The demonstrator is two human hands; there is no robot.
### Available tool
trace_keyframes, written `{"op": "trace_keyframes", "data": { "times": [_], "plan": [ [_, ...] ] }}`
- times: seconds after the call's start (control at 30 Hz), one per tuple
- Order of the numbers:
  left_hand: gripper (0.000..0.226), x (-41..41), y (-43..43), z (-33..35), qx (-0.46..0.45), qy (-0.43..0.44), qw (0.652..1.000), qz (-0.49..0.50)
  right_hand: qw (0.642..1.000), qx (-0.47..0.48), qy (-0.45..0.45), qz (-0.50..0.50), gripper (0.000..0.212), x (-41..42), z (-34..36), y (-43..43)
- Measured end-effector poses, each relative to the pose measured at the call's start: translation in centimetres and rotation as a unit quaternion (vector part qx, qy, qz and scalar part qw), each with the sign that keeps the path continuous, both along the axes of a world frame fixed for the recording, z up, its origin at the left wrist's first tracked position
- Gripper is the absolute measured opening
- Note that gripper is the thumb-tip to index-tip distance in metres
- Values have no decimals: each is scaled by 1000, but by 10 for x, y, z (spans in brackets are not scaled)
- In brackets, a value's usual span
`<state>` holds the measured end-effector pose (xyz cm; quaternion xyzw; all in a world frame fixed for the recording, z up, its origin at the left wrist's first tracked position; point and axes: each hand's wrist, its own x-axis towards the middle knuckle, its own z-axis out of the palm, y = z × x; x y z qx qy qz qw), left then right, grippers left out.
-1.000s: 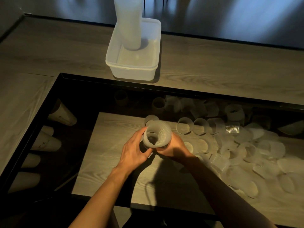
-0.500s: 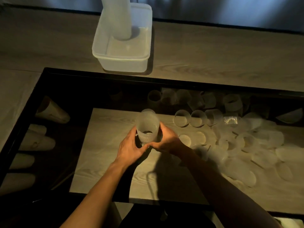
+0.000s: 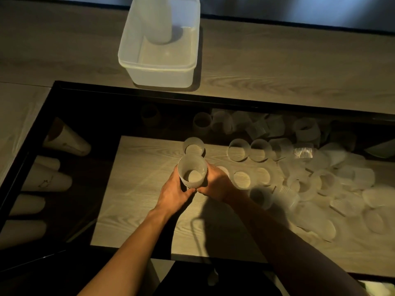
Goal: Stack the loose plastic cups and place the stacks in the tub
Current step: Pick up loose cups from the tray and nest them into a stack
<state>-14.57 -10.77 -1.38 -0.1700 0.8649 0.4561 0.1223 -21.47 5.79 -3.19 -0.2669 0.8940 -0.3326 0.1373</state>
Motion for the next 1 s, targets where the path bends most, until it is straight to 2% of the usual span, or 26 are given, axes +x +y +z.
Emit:
{"op": "trace_keyframes", "data": {
  "times": [0.17, 0.33, 0.57, 0.77, 0.87, 1.0],
  "plan": [
    [91, 0, -2, 10, -14, 49, 999, 2, 997, -60, 37, -8, 88, 1, 16, 7],
    [88, -5, 13, 35, -31, 103, 994, -24, 994, -100, 17, -49, 92, 7, 47, 34],
    [89, -27, 59, 45, -18, 131, 988, -83, 985, -78, -87, -124, 78, -7, 56, 78],
    [90, -36, 73, 36, -4, 105, 990, -92, 991, -67, -3, -116, 88, -11, 40, 96],
    [89, -34, 76, 28, -3, 81, 993, -80, 995, -67, 42, -64, 90, -10, 30, 96],
    [90, -35, 75, 22, -19, 58, 996, -60, 993, -94, 38, -56, 89, -18, 32, 94]
  ]
}}
